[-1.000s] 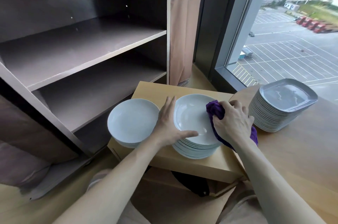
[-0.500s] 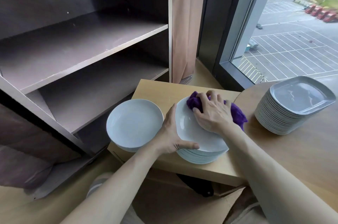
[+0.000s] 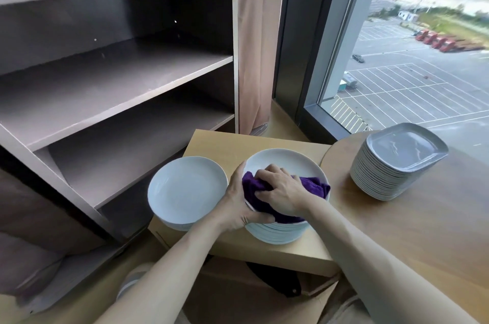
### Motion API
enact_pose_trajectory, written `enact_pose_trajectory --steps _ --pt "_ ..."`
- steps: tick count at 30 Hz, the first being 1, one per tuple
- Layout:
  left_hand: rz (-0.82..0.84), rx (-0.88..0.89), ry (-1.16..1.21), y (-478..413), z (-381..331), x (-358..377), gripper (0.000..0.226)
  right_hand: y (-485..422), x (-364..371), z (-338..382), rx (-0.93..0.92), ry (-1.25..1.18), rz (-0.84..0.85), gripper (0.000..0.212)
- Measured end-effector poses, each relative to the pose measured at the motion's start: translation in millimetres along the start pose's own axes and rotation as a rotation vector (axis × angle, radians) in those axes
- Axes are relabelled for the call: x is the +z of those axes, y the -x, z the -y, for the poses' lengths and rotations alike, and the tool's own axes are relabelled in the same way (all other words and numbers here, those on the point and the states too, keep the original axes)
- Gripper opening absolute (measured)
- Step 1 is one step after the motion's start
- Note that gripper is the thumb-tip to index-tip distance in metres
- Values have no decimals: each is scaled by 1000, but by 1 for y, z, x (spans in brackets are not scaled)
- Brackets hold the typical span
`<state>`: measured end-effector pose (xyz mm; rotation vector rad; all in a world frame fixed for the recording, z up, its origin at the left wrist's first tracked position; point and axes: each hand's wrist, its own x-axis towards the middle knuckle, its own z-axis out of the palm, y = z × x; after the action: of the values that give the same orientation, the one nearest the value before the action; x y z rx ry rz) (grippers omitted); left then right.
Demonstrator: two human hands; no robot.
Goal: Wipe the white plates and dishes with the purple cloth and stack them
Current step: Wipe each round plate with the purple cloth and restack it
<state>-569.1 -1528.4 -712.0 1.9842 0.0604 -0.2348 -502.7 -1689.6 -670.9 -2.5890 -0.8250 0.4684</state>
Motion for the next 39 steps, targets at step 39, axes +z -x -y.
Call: enact_pose_trajectory --steps 39 --pt "22 10 -26 0 7 -3 149 -24 -4 10 6 67 -147 22"
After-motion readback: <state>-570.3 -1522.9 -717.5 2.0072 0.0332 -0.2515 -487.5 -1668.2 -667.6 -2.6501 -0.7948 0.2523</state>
